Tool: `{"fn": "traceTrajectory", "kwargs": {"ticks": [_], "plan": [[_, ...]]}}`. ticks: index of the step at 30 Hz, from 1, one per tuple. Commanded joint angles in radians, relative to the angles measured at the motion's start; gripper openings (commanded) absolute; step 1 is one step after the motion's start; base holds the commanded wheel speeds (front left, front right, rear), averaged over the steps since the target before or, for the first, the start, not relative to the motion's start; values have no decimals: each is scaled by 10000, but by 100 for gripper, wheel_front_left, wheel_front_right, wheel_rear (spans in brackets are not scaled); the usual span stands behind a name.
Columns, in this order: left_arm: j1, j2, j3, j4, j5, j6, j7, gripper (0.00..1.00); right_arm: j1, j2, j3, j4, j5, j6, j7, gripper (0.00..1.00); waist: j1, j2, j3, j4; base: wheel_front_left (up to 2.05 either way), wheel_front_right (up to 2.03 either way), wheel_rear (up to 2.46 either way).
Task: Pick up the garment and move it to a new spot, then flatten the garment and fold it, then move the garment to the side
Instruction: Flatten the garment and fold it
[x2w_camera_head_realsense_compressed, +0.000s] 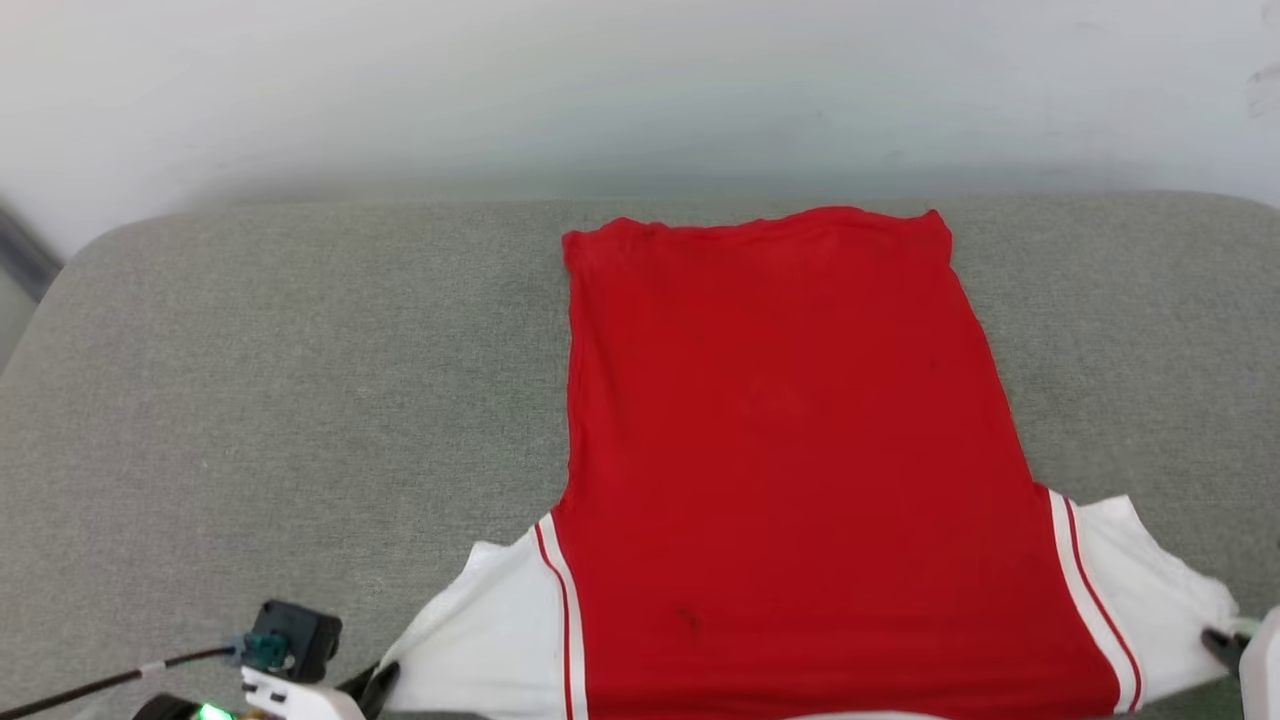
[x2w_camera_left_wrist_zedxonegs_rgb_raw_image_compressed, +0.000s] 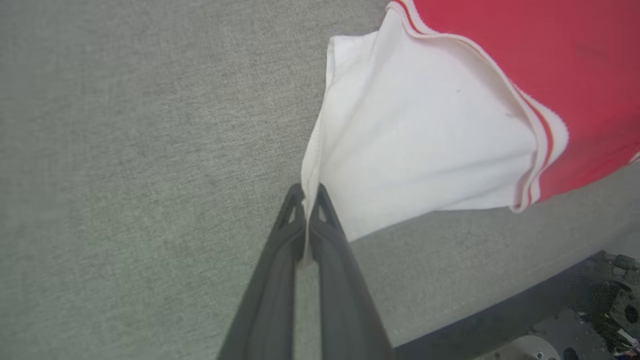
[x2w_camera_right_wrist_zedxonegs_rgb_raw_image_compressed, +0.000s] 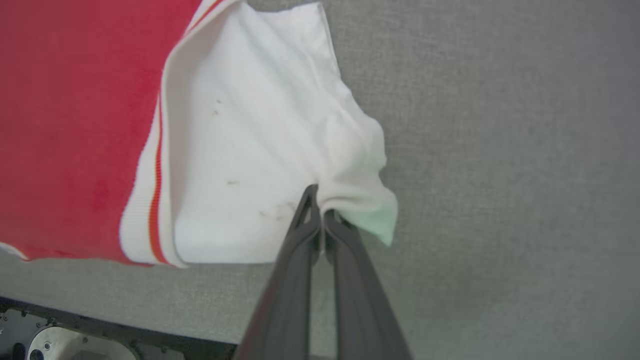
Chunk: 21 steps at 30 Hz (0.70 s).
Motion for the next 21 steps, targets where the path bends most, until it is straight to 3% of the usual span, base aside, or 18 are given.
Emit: {"fn": "traceTrajectory", "kwargs": {"ticks": [1,8,9,10,15,21], "plan": [[216,104,43,39,-22,106,-26,0,245,-17,-166,-31,-55,-24,91,0,3,-1,-23,1,0,0,0],[544,-109,-107,-322,-184,91,-152,0,981,340,-711,-669,-346,-23,563,0,3,-1,-46,55,0,0,0],[519,-141,-114,-387,-193,63,-164,0,964,376,-764,-806,-338,-21,585,26,3,-1,-25,70,0,0,0],[484,-167,-130,-471,-227,37,-153,0,932,418,-826,-907,-296,-21,630,98,3,-1,9,87,0,0,0],[461,-367,-110,-1205,-622,-174,-64,0,581,255,-1091,-1548,-136,-16,950,100,3,-1,297,245,0,0,0],[628,-159,-131,-2432,-565,-21,86,0,-311,89,-1534,-2251,297,-17,1488,100,3,-1,1035,703,0,0,0]]}}
